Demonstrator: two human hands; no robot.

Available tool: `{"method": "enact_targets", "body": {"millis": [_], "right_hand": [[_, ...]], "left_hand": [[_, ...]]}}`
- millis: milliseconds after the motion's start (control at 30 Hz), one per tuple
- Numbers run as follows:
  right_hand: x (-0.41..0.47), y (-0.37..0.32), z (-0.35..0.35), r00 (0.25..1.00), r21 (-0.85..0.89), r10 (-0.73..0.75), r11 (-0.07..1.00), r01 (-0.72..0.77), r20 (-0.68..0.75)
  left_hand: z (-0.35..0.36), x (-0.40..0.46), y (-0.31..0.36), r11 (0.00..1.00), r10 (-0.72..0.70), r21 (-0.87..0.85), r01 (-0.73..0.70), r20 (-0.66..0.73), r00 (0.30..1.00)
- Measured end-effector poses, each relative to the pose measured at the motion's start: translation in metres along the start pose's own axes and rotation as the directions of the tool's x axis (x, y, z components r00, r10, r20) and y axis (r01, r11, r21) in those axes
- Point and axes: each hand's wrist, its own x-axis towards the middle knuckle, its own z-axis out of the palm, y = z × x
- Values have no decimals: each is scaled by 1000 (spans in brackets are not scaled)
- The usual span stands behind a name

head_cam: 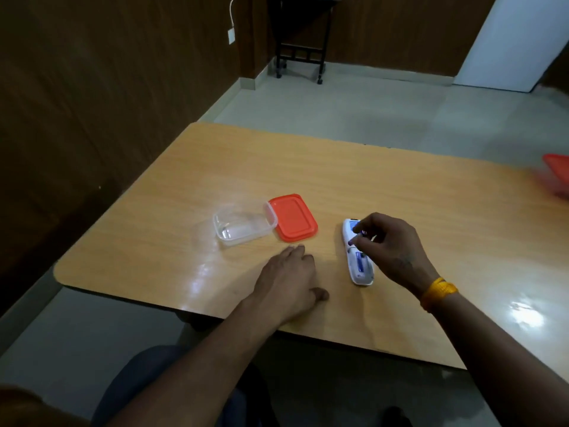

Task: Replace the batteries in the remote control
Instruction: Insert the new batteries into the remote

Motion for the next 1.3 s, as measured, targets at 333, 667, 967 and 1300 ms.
{"method": "enact_targets", "body": {"millis": [333,667,967,1300], "right_hand": [[-47,27,-12,996,-75,-44,996,38,-81],[-44,14,-13,996,-318,-47,945,71,82],[-39,16,-3,950,37,313,949,-313,2],[-30,13,7,879,70,472,881,-468,-62]], "left_hand": [[13,32,45,969,102,-211,-129,-132,986],[24,49,38,931,169,-295,-215,-174,970],[26,53,39,929,158,-300,-215,-205,966],[33,58,31,923,169,-305,-235,-228,959]]}}
